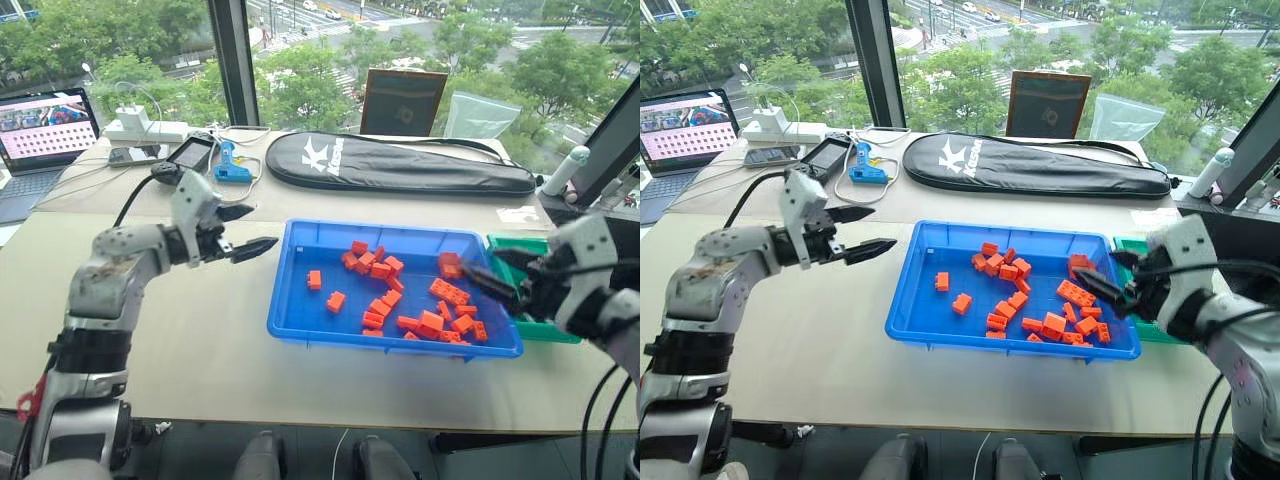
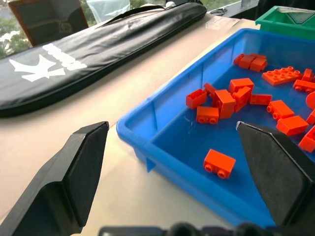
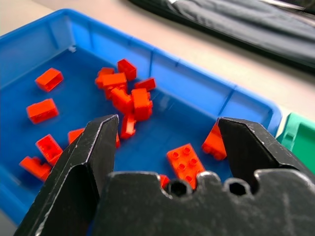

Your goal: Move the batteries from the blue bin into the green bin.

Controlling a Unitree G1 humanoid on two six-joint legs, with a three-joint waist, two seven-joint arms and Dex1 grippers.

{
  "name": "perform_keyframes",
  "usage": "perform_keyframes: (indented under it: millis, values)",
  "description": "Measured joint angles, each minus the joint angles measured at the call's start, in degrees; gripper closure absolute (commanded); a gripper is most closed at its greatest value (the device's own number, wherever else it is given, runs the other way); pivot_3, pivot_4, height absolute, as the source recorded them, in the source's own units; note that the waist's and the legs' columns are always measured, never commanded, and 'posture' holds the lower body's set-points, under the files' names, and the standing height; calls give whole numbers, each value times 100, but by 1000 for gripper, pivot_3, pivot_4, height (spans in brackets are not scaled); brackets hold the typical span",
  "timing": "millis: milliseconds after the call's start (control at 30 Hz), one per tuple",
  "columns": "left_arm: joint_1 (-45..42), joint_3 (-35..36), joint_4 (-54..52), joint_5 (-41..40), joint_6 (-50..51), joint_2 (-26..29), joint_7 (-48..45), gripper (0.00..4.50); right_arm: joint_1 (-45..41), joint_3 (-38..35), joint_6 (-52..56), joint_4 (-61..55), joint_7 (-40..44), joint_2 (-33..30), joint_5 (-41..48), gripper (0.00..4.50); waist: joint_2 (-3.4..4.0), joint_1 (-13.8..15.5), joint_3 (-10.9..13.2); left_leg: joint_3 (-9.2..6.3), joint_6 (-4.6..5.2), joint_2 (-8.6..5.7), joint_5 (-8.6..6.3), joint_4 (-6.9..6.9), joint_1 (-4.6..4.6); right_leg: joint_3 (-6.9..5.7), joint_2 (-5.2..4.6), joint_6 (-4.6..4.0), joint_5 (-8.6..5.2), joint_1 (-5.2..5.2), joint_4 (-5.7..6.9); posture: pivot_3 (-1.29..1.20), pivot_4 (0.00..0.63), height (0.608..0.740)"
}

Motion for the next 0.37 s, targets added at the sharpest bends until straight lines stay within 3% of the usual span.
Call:
perform_keyframes:
  millis: [167, 367]
  values:
    - [467, 55, -515, -221, 126, -171, 229, 0, 367, 115, -549, 67, 323, -40, 182, 746, 0, -50, 0, 5, -2, 2, -1, -1, 54, 3, -1, -3, -4, 44, -1, 0, 150, 740]
    - [490, 26, -565, -266, 129, -247, 348, 0, 619, 249, -946, 159, 299, -111, 129, 746, 0, -38, 0, 5, -2, 3, -1, -2, 57, 3, 1, -9, -6, 46, 0, 0, 150, 740]
